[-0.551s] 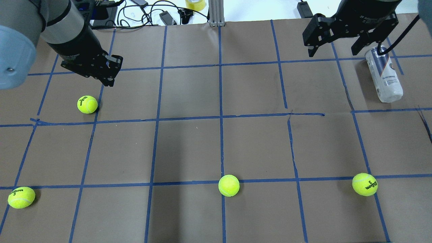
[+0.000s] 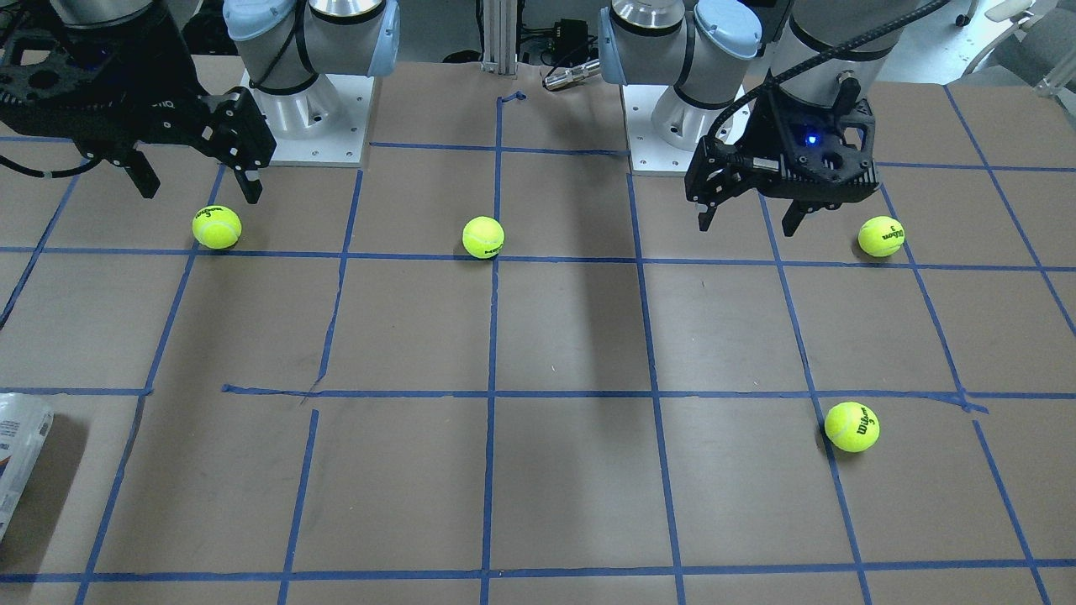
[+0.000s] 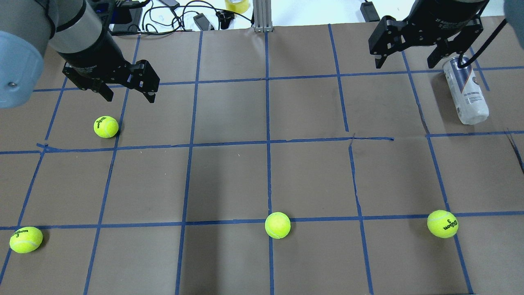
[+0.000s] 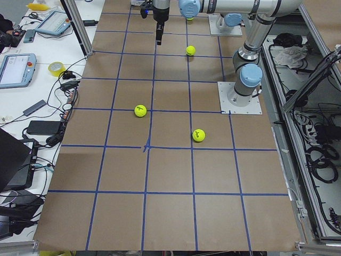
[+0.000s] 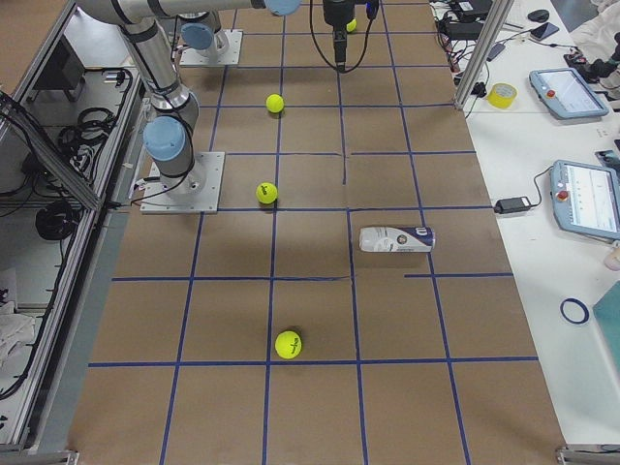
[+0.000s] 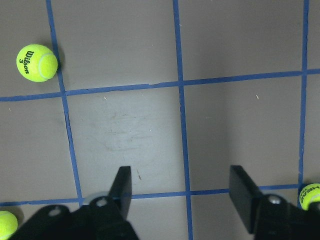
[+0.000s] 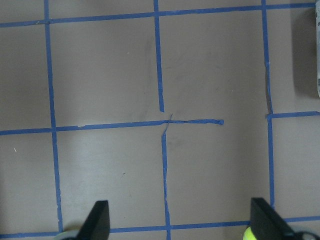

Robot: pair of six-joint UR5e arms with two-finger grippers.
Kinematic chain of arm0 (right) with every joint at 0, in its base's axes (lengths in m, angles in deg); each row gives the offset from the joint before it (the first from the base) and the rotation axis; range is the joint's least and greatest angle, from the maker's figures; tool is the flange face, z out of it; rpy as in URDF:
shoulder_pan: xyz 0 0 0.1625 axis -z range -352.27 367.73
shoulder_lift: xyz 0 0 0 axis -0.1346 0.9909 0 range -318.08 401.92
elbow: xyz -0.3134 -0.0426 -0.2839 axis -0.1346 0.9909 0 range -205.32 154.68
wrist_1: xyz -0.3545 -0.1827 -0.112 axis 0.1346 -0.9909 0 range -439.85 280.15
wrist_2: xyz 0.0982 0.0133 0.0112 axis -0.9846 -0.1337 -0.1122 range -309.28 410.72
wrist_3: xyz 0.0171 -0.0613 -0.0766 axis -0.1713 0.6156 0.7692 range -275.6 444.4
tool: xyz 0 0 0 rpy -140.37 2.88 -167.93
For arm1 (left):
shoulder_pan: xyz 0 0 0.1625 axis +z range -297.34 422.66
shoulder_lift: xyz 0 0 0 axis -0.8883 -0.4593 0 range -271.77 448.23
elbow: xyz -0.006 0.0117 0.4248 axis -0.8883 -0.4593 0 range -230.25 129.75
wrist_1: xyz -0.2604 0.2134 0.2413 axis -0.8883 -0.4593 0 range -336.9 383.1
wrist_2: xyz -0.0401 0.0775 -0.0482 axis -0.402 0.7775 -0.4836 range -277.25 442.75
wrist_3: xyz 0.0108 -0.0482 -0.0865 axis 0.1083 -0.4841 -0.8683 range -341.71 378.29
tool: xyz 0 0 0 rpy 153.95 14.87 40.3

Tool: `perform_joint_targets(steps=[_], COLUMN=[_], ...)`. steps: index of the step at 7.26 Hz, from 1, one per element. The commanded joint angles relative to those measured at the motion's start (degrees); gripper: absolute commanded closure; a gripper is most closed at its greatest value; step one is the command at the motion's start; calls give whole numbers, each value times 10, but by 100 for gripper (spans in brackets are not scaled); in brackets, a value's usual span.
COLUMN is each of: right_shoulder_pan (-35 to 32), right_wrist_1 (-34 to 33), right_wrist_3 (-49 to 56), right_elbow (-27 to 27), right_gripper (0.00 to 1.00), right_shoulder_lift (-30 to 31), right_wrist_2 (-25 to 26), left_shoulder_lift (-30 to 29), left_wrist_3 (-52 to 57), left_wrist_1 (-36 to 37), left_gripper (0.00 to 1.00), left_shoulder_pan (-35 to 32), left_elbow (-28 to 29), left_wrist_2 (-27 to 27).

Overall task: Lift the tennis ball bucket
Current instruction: 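Move the right gripper toward the white Wilson tennis ball can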

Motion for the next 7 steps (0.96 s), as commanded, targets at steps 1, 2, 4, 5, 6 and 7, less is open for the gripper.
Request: perform_joint_targets(steps=[1, 2, 4, 5, 6, 7], right_shoulder_pan=[1, 8, 78, 106, 148, 181], right_wrist_1=[-1, -5, -4, -29, -47, -47], right_wrist_3=[-8, -7, 14, 83, 99, 100], right_elbow=[7, 13, 61, 93, 130, 158], right_gripper=[0, 0, 0, 0, 0, 0], right_shoulder_lift=[-18, -44, -111, -168, -223, -267], right_wrist_2=[52, 57, 40, 48, 42, 40], left_shoulder_lift=[0, 0, 0, 1, 1, 2], left_wrist_3=[1, 0, 1, 0, 1, 1], left_wrist_1=[0, 0, 0, 0, 0, 0], left_gripper=[0, 0, 0, 0, 0, 0], left_shoulder_pan=[1, 1, 1, 1, 1, 1], left_elbow=[1, 0, 0, 0, 0, 0], left_wrist_2=[0, 0, 0, 0, 0, 0])
